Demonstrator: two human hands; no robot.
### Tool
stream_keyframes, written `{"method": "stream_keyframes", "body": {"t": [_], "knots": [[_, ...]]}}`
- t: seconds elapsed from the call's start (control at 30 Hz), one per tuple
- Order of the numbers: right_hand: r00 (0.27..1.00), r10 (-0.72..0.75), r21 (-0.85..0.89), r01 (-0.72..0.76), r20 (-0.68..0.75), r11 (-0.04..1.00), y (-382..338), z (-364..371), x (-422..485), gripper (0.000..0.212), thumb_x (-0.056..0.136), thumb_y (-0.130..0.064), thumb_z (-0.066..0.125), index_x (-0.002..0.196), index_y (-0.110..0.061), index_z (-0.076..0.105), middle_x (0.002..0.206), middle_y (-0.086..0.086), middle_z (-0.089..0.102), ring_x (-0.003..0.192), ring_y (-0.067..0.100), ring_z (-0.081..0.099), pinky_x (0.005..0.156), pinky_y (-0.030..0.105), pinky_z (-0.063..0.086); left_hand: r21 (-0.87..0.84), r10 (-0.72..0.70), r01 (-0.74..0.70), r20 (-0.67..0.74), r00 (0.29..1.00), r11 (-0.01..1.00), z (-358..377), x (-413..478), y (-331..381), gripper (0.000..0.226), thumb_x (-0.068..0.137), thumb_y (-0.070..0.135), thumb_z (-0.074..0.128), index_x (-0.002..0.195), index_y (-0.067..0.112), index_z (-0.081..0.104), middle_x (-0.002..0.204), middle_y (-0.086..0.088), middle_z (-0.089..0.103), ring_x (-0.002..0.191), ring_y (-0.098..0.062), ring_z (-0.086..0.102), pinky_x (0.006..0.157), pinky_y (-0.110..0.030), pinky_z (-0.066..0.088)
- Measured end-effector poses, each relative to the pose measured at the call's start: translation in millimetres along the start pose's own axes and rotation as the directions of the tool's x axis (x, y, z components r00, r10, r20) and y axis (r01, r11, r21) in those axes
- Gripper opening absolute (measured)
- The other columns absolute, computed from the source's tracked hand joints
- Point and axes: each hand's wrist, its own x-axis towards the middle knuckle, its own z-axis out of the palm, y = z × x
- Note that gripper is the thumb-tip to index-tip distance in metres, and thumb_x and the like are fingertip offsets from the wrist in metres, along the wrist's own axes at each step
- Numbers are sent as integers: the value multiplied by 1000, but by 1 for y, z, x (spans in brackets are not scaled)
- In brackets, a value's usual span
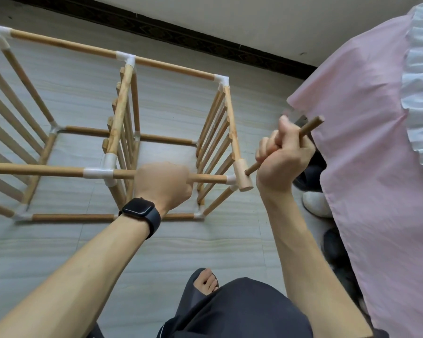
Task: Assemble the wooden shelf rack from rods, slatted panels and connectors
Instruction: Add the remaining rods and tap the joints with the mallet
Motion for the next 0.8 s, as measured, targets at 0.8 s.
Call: {"method": "stream_keyframes", "body": {"t": [0.8], "knots": [[999,8,-365,6,38,931,14,-61,-1,44,104,-50,38,71,-24,54,70,-13,53,76,13,56,80,33,51,-48,-10,12,37,999,999,-3,3,4,40,98,50,42,66,26,47,50,8,37,42,-7,29,43,-23,15]]}}
